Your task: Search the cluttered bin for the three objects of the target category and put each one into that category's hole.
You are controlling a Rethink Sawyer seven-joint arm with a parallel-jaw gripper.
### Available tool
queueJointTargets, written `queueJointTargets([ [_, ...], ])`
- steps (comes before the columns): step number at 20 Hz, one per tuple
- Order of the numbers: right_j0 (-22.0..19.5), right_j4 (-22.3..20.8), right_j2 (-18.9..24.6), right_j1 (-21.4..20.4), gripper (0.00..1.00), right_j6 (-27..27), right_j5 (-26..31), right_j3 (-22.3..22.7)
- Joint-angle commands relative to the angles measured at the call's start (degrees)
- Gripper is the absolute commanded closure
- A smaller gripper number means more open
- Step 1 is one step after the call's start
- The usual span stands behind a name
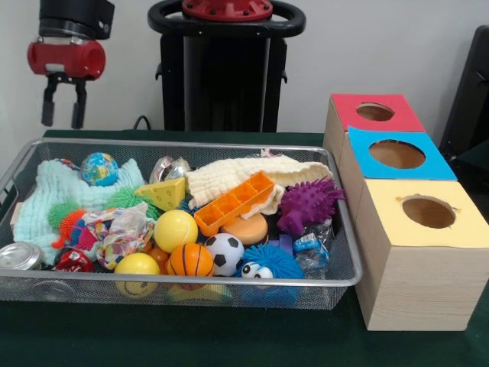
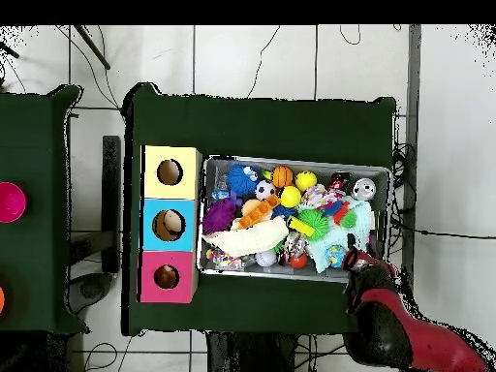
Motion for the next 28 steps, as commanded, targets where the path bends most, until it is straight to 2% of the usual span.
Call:
queueJointTargets([
  [1, 2.05, -4.96, 1.72, 8.69, 0.00, 4.08, -2.62, -1.86],
  [9, 3.43, -6.21, -0.04, 14.54, 0.00, 4.76, -5.82, -5.51],
  [15, 3.74, -6.38, -0.33, 13.57, 0.00, 4.78, -5.91, -5.43],
  [22, 6.06, -5.56, -3.29, 12.88, 0.00, 4.76, -11.26, -5.95],
  [28, 6.48, -5.34, -3.59, 12.86, 0.00, 4.96, -11.82, -6.41],
])
